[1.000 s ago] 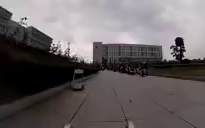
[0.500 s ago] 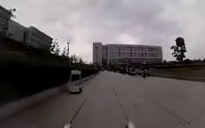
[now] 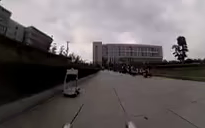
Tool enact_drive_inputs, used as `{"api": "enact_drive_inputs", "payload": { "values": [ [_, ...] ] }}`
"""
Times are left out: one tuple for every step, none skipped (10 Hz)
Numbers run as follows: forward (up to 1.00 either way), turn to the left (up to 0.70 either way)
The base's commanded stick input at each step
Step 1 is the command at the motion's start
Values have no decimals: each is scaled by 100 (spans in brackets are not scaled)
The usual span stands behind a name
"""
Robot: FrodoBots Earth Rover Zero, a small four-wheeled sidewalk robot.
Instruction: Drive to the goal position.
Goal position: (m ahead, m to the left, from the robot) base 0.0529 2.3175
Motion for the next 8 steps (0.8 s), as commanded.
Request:
{"api": "enact_drive_inputs", "payload": {
  "values": [
    [70, 0],
    [70, 0],
    [70, 0],
    [70, 0],
    [70, 0],
    [70, 0],
    [70, 0],
    [70, 0]
  ]
}}
